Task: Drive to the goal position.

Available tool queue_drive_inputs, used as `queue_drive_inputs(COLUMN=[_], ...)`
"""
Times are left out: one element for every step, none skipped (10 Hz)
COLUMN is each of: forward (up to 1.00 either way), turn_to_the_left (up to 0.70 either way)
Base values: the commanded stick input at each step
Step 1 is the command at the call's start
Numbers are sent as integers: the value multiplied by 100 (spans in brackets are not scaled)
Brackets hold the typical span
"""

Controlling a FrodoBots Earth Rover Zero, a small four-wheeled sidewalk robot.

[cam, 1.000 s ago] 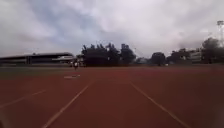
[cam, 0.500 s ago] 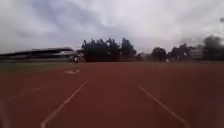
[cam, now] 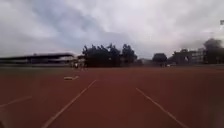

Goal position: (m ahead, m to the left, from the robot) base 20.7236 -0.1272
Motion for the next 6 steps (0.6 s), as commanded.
queue_drive_inputs(forward=[70,70,70,70,70,70], turn_to_the_left=[0,0,0,0,0,0])
